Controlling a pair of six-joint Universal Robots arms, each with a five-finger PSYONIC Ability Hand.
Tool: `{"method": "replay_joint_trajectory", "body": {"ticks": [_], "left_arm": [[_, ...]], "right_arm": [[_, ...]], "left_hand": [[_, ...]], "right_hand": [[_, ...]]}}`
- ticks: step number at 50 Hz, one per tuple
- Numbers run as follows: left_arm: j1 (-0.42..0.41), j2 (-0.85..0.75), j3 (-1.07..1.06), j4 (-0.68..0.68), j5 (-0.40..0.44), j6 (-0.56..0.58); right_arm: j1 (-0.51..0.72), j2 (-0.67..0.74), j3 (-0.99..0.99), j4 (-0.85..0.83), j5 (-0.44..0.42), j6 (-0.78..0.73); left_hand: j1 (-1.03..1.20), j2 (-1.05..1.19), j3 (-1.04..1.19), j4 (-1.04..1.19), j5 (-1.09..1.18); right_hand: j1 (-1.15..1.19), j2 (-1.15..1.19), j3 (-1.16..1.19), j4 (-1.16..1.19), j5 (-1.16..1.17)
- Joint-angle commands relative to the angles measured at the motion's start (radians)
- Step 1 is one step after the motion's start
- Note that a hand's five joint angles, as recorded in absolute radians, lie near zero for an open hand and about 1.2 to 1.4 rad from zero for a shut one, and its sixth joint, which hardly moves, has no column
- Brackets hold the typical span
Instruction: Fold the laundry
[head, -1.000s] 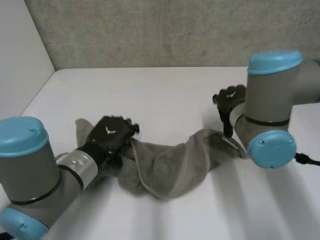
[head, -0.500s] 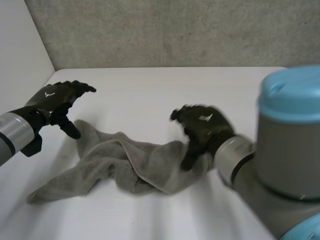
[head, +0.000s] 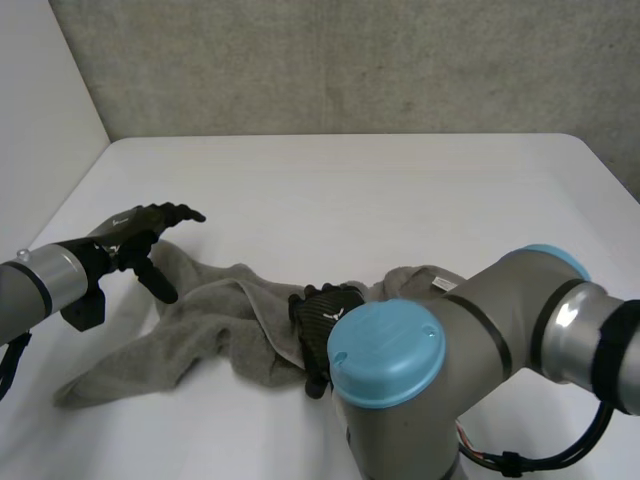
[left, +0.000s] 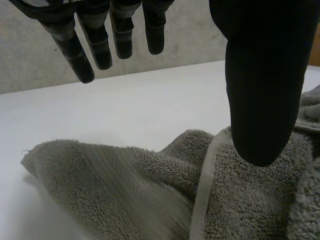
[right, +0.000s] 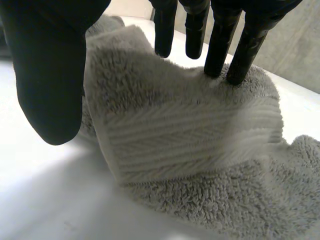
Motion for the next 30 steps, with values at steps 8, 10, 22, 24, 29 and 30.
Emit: {"method": "replay_joint_trajectory", "body": {"ticks": [8, 10, 22, 24, 29, 30], "left_arm": [[-0.008, 0.029, -0.026, -0.003, 0.000, 0.001], [-0.009, 0.029, -0.028, -0.003, 0.000, 0.001], [-0.049, 0.016, -0.041, -0.001, 0.006, 0.001], [-0.058, 0.013, -0.041, -0.001, 0.006, 0.003], [-0.098, 0.003, -0.041, 0.000, 0.005, 0.001], [-0.098, 0.003, -0.041, 0.000, 0.005, 0.001]], "right_arm": [[-0.033, -0.070, 0.002, -0.135, 0.109, -0.057], [-0.044, -0.087, 0.004, -0.135, 0.099, -0.077], [-0.182, -0.198, 0.048, -0.042, -0.021, -0.246], [-0.197, -0.219, 0.053, -0.026, -0.038, -0.252], [-0.240, -0.361, 0.080, -0.002, -0.142, -0.260], [-0.240, -0.362, 0.080, -0.002, -0.142, -0.260]], "left_hand": [[0.036, 0.038, 0.043, 0.040, 0.038], [0.036, 0.038, 0.043, 0.040, 0.038], [0.036, 0.038, 0.043, 0.040, 0.038], [0.033, 0.035, 0.040, 0.037, 0.035], [0.039, 0.041, 0.046, 0.043, 0.041], [0.039, 0.041, 0.046, 0.043, 0.041]], "right_hand": [[1.114, 1.084, 1.063, 1.063, 1.067], [1.114, 1.085, 1.063, 1.063, 1.068], [1.114, 1.085, 1.063, 1.063, 1.068], [1.114, 1.085, 1.063, 1.063, 1.068], [1.114, 1.085, 1.063, 1.063, 1.068], [1.114, 1.085, 1.063, 1.063, 1.068]]}}
